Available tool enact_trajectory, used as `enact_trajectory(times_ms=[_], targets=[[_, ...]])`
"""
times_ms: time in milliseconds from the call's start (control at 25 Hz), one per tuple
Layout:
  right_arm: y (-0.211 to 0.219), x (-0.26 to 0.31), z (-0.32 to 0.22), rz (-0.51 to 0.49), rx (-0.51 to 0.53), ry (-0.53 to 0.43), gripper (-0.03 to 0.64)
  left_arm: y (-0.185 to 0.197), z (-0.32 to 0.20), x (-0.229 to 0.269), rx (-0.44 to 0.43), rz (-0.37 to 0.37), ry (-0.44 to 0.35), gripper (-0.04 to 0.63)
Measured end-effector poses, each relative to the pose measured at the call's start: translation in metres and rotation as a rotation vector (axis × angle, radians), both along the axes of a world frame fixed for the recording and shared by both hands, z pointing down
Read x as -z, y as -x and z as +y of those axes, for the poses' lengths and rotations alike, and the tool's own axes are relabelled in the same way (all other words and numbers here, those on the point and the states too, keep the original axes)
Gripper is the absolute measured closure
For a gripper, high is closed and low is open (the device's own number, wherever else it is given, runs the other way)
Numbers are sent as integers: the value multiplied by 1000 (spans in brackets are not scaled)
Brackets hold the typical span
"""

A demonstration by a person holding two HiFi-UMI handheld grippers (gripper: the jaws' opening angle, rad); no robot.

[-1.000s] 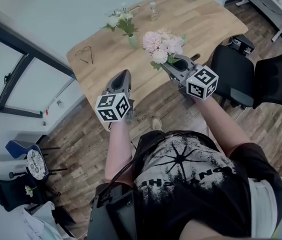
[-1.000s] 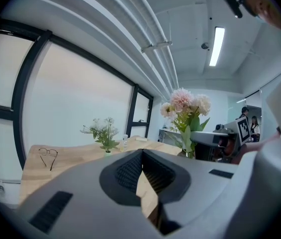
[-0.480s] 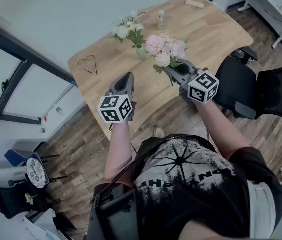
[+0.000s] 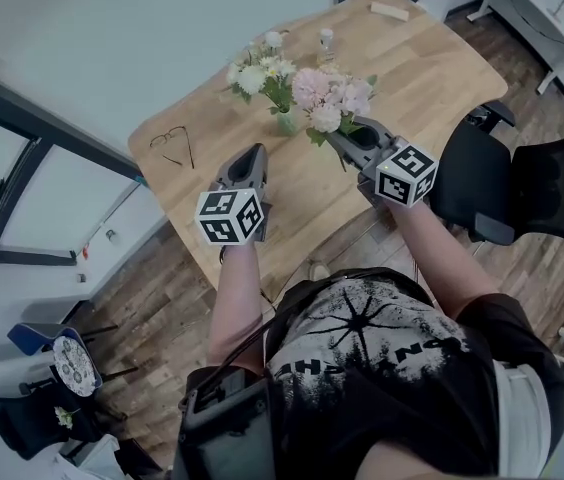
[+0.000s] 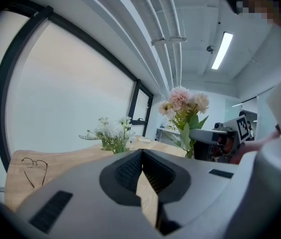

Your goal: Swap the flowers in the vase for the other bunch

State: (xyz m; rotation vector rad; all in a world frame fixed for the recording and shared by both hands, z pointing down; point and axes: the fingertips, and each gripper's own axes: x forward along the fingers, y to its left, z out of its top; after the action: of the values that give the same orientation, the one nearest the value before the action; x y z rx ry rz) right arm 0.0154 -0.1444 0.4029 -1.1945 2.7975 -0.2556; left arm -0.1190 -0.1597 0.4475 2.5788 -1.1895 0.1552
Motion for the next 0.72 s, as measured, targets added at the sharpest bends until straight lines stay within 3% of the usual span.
enact_trajectory(times_ms=[720], targets=[[-2,-1,-49,-18,22,3,545,13,-39,-8,42,-4,6,580]])
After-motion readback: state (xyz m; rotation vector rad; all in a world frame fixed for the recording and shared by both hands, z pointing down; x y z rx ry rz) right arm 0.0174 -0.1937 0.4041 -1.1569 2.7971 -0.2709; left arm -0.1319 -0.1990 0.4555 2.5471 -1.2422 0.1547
